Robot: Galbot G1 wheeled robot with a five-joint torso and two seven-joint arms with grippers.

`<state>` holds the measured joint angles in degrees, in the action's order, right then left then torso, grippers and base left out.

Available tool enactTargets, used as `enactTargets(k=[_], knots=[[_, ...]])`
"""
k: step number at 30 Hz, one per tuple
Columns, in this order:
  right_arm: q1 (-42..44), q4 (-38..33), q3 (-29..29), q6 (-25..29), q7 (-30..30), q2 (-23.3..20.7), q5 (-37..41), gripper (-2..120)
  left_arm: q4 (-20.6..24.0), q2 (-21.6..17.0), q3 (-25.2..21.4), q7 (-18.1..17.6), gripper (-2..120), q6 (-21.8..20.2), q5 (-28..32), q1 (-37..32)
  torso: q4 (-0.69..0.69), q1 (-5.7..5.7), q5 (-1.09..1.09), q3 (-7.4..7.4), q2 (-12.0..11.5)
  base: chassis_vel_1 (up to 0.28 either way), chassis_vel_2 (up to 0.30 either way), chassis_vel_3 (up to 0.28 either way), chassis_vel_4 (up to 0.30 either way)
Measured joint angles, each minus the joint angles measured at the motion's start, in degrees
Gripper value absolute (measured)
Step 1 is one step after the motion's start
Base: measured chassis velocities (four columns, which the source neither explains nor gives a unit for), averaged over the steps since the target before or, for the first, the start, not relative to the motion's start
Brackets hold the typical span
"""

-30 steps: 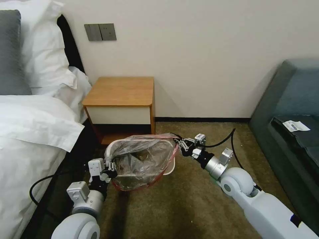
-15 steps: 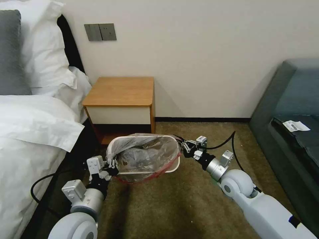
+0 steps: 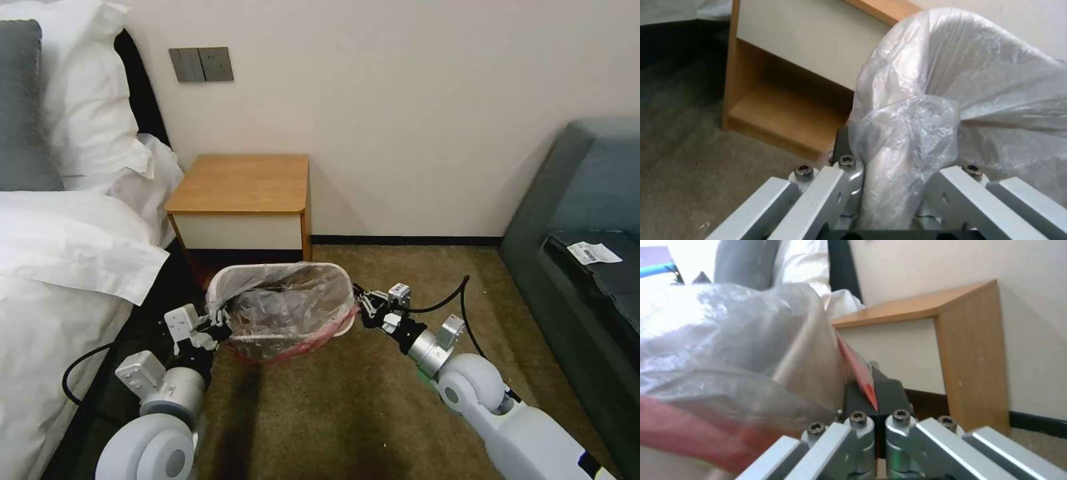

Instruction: Pick up the garbage bag from the table and place it over the trash can.

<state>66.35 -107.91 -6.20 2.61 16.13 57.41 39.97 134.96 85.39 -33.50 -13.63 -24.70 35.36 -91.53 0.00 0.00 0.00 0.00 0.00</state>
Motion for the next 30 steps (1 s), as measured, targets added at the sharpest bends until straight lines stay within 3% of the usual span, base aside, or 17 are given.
enactTargets(k=[15,30], knots=[[2.5,0.7,-0.2,1.3,0.1,2.5,-3.8,0,1.4,2.7,-0.3,-3.2,7,-0.8,6.0,1.7,0.0,0.0,0.01,0.0,0.0,0.0,0.0,0.0,0.0],[-0.9,3.4,-0.7,4.7,-1.4,3.5,-9.8,0,0.4,2.0,0.3,-2.2,7,-1.0,3.3,0.1,-0.01,0.0,0.0,0.0,0.0,0.0,0.0,0.0,0.0]])
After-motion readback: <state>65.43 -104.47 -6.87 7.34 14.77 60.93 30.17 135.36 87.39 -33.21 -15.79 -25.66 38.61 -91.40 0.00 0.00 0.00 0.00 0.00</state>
